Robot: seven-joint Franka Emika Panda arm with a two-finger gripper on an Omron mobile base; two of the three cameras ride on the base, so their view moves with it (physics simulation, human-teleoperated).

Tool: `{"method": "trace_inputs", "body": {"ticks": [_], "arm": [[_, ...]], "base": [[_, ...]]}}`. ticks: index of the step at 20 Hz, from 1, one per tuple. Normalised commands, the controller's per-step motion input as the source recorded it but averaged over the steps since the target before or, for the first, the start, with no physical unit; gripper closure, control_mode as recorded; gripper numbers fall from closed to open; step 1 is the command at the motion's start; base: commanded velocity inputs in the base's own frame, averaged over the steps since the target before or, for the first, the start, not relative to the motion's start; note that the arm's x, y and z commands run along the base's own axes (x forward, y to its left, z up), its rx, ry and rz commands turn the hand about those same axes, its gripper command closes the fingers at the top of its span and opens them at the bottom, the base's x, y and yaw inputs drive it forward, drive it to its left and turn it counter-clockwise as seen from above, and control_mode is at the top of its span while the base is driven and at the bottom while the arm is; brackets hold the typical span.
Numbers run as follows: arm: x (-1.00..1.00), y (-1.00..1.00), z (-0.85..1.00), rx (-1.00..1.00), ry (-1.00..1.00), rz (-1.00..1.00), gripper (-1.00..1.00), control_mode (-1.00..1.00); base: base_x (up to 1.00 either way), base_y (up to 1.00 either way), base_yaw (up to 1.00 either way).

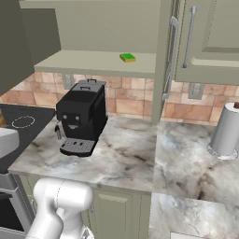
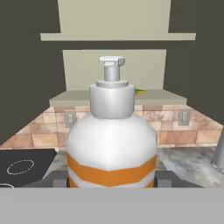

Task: Locate and retrieve the soap dispenser and sponge from the cabinet. Place them next to the sink.

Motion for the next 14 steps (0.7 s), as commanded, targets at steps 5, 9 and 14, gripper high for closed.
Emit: {"method": "trace_inputs", "body": {"ticks": [5,9,14], "arm": [[-0.01,0.0,0.0,0.0,0.0,0.0,1.0,-1.0],[0.0,0.0,0.0,0.0,0.0,0.0,1.0,1.0],[0.0,0.0,0.0,0.0,0.0,0.0,1.0,1.0]], "base": [[0.0,0.0,0.0],[-0.26,0.0,0.0],[-0.34,0.0,-0.01]]}}
